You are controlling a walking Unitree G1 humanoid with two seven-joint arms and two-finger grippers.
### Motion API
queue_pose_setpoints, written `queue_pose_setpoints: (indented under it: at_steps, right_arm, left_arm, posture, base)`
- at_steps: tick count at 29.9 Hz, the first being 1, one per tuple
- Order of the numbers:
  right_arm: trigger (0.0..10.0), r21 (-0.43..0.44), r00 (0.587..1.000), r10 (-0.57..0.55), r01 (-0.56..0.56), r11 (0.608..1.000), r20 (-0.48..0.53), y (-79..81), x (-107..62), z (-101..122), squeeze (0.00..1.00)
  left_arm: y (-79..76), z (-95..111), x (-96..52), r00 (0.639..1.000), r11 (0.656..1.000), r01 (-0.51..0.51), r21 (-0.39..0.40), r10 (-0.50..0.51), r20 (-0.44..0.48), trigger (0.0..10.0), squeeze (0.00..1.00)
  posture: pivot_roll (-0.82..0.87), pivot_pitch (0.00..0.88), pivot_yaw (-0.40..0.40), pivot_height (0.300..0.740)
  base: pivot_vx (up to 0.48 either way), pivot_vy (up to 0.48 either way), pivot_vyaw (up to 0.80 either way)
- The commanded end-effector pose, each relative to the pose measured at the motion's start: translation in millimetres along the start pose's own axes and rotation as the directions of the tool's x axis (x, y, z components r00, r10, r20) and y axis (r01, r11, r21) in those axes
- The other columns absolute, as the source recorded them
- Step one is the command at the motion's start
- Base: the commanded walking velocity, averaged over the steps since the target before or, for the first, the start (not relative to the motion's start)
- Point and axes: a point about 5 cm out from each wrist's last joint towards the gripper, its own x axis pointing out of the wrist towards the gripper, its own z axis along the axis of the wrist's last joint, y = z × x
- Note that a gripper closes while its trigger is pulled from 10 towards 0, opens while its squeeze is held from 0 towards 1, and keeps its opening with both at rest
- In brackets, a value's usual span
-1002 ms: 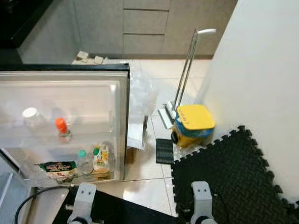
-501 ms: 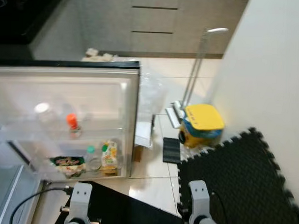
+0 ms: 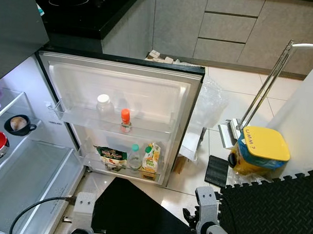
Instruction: Restocking fridge
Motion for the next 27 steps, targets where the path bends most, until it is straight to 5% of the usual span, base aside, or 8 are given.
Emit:
queue_pose_setpoints:
  at_steps: [1, 8, 9, 11, 18, 24, 25, 27]
  right_arm:
    - [10.0, -0.026, 0.982, 0.172, -0.171, 0.985, 0.079, 13.0, 5.5, 17.7, 0.00]
    - [10.0, -0.148, 0.728, 0.665, -0.648, 0.747, 0.170, 46.7, 0.8, 83.2, 0.00]
    - [4.8, -0.195, 0.683, 0.707, -0.679, 0.707, 0.186, 51.7, -2.5, 99.5, 0.00]
    - [0.0, -0.259, 0.619, 0.754, -0.708, 0.657, 0.219, 58.0, -8.2, 128.0, 0.00]
    - [0.0, -0.502, 0.393, 0.876, -0.717, 0.483, 0.281, 77.2, -40.4, 224.0, 0.00]
    - [0.0, -0.563, 0.367, 0.876, -0.671, 0.482, 0.313, 78.0, -48.1, 250.6, 0.00]
    - [6.4, -0.591, 0.425, 0.849, -0.612, 0.525, 0.314, 73.3, -44.4, 258.9, 0.00]
    - [10.0, -0.619, 0.491, 0.820, -0.556, 0.555, 0.294, 67.2, -38.3, 263.1, 0.00]
  left_arm:
    - [-5.6, 6.3, 1.0, 0.997, 0.998, 0.057, 0.039, -0.058, 0.046, 10.0, 0.00]
    - [-15.8, 40.0, 4.0, 0.925, 0.948, 0.281, 0.151, -0.309, 0.220, 10.0, 0.00]
    - [-16.1, 45.8, 3.9, 0.911, 0.938, 0.290, 0.190, -0.332, 0.245, 10.0, 0.00]
    - [-15.0, 55.4, 4.5, 0.892, 0.928, 0.291, 0.234, -0.352, 0.285, 10.0, 0.00]
    - [8.7, 106.0, 10.0, 0.835, 0.965, 0.148, 0.218, -0.240, 0.495, 10.0, 0.00]
    - [12.1, 119.2, 8.3, 0.803, 0.960, 0.151, 0.236, -0.259, 0.537, 10.0, 0.00]
    - [11.6, 124.5, 6.9, 0.786, 0.954, 0.159, 0.253, -0.277, 0.552, 10.0, 0.00]
    - [10.2, 129.0, 5.7, 0.772, 0.949, 0.169, 0.265, -0.295, 0.564, 10.0, 0.00]
  posture:
    - [-0.11, 0.095, -0.010, 0.740]
    - [-0.12, 0.098, -0.001, 0.740]
    - [-0.12, 0.098, -0.001, 0.740]
    - [-0.12, 0.098, -0.001, 0.740]
    - [-0.11, 0.094, -0.008, 0.740]
    - [-0.11, 0.091, -0.011, 0.740]
    - [-0.11, 0.087, -0.011, 0.740]
    - [-0.11, 0.085, -0.009, 0.740]
  base:
    - [0.000, 0.000, 0.00]
    - [0.000, 0.000, 0.00]
    - [0.000, 0.000, 0.00]
    - [0.000, 0.000, 0.00]
    - [0.000, 0.000, 0.00]
    - [0.000, 0.000, 0.00]
    - [0.000, 0.000, 0.00]
    - [0.000, 0.000, 0.00]
